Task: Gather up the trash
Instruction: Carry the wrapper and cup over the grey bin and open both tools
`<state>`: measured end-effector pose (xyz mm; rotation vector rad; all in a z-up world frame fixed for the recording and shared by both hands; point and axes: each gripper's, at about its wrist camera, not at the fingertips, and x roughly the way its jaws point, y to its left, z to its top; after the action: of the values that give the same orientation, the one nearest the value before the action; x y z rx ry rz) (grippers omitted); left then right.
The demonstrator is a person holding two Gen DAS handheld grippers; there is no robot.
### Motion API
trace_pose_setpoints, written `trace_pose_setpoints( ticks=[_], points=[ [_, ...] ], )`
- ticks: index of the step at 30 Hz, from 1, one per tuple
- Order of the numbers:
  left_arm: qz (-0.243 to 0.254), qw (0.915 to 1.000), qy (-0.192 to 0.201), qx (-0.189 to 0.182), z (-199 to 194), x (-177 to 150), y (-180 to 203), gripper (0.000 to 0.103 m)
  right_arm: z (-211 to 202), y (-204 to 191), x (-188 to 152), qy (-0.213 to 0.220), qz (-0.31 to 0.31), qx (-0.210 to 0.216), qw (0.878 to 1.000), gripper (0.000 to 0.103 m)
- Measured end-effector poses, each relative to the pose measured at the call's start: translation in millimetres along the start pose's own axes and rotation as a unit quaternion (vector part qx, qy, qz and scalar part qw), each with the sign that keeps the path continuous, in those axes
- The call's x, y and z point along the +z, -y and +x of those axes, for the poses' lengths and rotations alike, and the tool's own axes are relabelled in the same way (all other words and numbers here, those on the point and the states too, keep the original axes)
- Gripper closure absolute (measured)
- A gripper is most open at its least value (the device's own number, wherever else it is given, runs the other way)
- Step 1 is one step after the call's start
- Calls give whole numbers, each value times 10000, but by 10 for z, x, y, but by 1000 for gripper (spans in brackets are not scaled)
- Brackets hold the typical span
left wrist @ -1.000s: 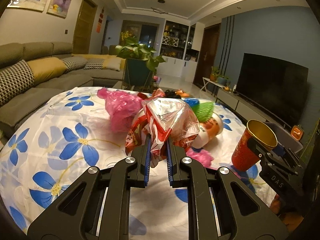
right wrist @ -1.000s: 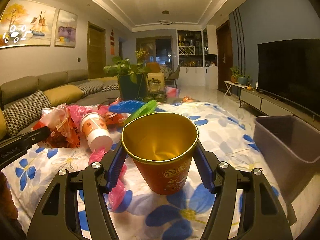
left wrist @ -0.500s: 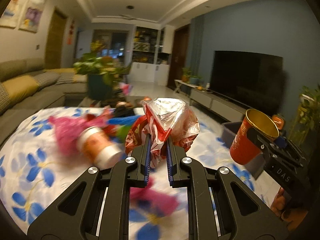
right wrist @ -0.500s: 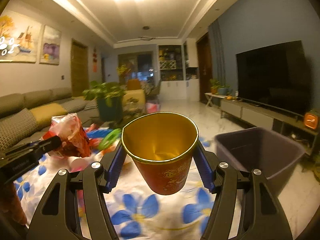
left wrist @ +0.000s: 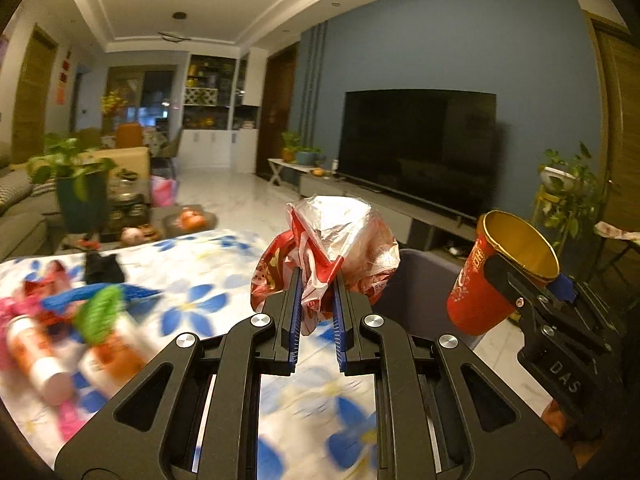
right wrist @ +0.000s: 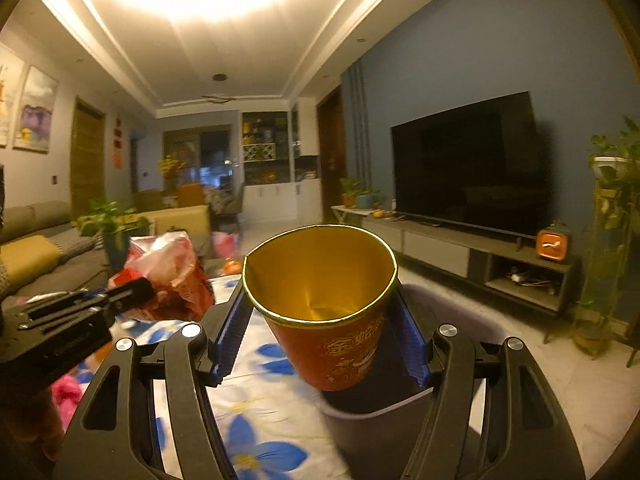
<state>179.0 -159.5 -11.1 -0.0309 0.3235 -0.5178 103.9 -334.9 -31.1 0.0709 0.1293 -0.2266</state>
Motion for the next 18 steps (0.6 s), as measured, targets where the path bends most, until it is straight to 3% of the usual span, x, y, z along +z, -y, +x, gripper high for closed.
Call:
trace_pose_setpoints(
  ticks=[7, 18],
  points=[
    [64, 9993, -160, -347, 516, 16, 317, 90, 181, 340, -11, 33, 259, -327, 9991, 38],
    [121, 9960, -480, -744, 1080, -118, 625, 89, 354, 486, 6, 101, 369, -500, 9980, 38]
  ],
)
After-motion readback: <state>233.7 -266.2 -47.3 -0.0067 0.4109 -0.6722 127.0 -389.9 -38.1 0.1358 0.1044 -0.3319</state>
